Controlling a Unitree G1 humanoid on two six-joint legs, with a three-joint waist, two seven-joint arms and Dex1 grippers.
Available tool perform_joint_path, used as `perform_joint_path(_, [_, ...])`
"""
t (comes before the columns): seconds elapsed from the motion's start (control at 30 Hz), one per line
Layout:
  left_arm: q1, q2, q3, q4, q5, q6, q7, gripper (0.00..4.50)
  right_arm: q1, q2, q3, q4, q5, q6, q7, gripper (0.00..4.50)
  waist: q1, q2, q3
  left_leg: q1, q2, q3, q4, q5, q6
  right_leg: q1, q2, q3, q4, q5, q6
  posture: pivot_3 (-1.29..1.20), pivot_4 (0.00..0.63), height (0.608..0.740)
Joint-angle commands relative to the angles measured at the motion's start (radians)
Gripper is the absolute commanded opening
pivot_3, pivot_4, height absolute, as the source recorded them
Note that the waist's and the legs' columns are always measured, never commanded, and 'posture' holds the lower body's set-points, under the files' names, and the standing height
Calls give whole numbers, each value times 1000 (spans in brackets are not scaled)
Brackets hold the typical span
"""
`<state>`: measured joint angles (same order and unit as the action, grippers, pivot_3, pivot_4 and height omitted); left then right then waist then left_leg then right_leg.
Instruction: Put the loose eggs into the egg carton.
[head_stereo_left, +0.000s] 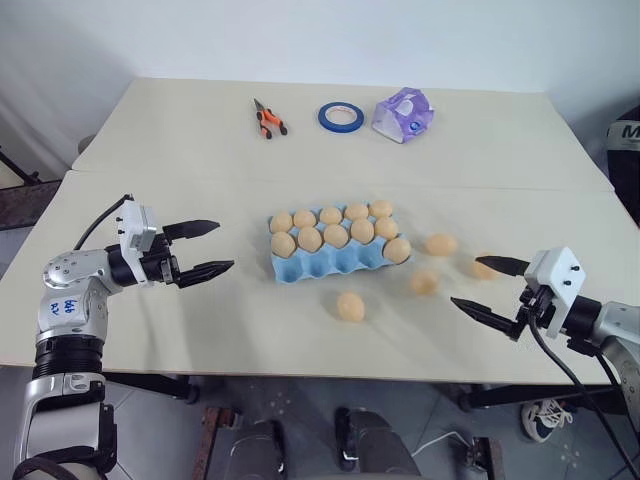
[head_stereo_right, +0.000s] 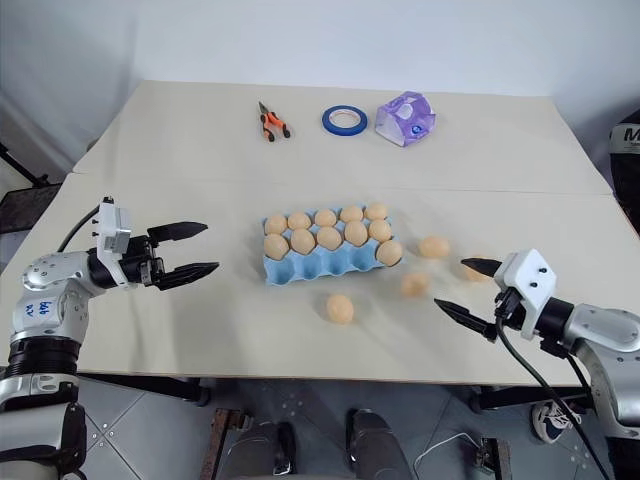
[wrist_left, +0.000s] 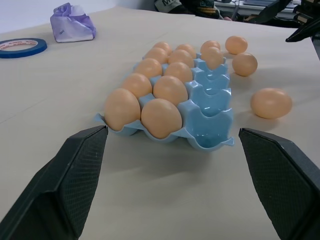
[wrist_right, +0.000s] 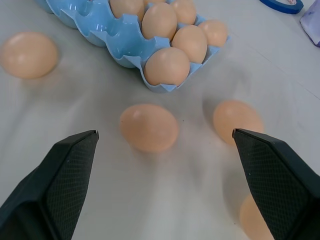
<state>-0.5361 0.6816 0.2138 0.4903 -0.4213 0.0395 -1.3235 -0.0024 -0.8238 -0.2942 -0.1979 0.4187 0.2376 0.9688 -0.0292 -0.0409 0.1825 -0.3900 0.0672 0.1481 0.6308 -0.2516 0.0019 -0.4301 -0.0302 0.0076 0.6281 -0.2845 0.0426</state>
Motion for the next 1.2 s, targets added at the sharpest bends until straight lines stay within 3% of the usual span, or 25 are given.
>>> perform_joint_path(0.03, [-22,-8,8,24,-3,-30,10,4465,-17,-11,-40,-13,11,-12,-6,4500,0,0,0,0,0,0,0,0,0,0,0,0,0,0,0,0,150,740])
perform_joint_path(0.23, [-38,-10,-10,29,18,0,61,4465,-23,-4,-56,-29,18,22,-49,4500,1,0,0,0,0,0,0,0,0,0,0,0,0,0,0,0,150,740])
perform_joint_path(0.43, [-37,-48,-10,13,-11,-72,5,4465,4,24,-121,-109,44,152,-185,4500,1,0,0,0,0,0,0,0,0,0,0,0,0,0,0,0,150,740])
perform_joint_path(0.6, [-14,-94,-37,-87,-47,-40,-38,4465,104,145,-299,-263,132,338,-405,4500,4,0,0,-1,0,-1,-1,0,-1,0,0,0,0,0,0,0,150,740])
perform_joint_path(0.9, [-31,-119,-76,-88,-47,-42,-112,4465,323,267,-406,-412,144,382,-518,4500,-6,0,0,2,0,0,0,-1,-2,2,0,1,0,0,1,0,150,740])
perform_joint_path(1.03, [-39,-126,-76,-90,-43,-45,-113,4465,278,276,-372,-390,138,377,-553,4500,-8,0,0,2,-1,0,0,-1,-3,2,0,1,-1,0,1,0,150,740])
perform_joint_path(1.2, [-32,-131,-74,-107,-40,-44,-99,4465,76,302,-259,-235,93,382,-640,4500,-17,0,0,2,-1,0,1,1,-2,2,0,2,-1,1,0,0,150,740])
